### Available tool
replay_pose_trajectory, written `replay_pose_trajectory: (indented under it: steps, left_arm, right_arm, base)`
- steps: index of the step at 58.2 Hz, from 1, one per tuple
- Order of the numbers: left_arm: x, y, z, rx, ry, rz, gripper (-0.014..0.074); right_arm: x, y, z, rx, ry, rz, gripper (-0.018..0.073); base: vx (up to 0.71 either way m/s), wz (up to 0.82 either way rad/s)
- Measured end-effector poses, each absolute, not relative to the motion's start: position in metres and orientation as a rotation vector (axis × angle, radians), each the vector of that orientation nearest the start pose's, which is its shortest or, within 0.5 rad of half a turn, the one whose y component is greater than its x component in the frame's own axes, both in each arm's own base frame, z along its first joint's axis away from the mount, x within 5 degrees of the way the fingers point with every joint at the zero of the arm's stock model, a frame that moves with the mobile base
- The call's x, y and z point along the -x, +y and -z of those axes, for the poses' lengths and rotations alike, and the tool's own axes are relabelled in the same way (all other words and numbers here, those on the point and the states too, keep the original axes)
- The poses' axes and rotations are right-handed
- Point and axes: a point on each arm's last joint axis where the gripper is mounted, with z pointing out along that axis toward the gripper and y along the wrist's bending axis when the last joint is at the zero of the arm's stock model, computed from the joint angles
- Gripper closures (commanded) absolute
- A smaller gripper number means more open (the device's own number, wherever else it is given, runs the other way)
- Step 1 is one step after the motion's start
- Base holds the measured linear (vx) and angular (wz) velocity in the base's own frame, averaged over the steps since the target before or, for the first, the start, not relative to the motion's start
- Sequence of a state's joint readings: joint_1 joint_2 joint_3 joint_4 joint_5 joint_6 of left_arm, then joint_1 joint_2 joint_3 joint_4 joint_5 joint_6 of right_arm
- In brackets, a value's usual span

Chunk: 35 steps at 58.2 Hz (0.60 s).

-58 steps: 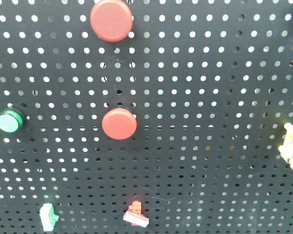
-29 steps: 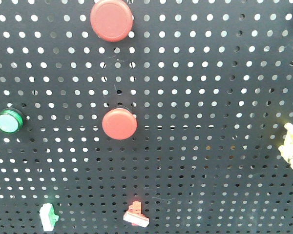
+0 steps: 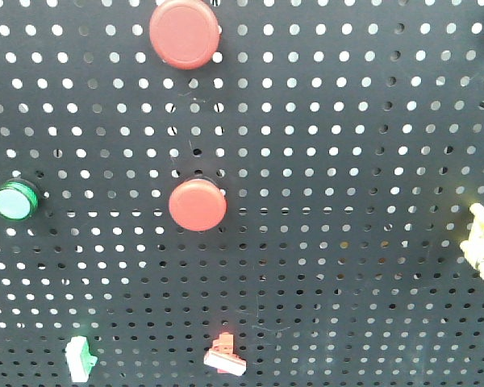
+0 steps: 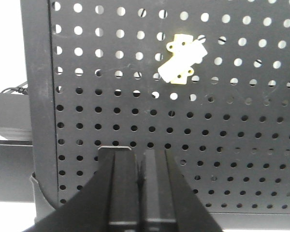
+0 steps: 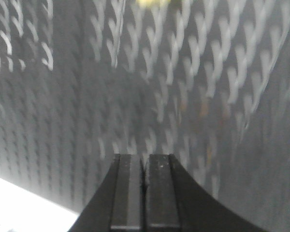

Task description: Rotate knob clockwise with right arm

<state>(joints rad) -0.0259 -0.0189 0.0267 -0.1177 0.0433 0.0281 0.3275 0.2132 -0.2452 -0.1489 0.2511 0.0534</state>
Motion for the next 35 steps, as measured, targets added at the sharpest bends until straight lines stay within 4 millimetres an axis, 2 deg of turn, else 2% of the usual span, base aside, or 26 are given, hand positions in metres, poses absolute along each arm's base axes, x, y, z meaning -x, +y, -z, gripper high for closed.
replay_pose_trajectory:
  steps: [17,35]
  left_arm:
    - [-0.056,-0.002,-0.201,0.045,1.534,0.096,0.0603]
    - [-0.056,-0.002,-0.201,0.045,1.534,0.096,0.0603]
  right_arm:
    - [-0.056,0.006,-0.194,0.132,1.639,-0.054,0.0568]
    - [-0.056,0.006,-0.190,0.095,1.649,-0.078,0.0568]
  base:
    - [0.00,0.00]
    - [0.00,0.00]
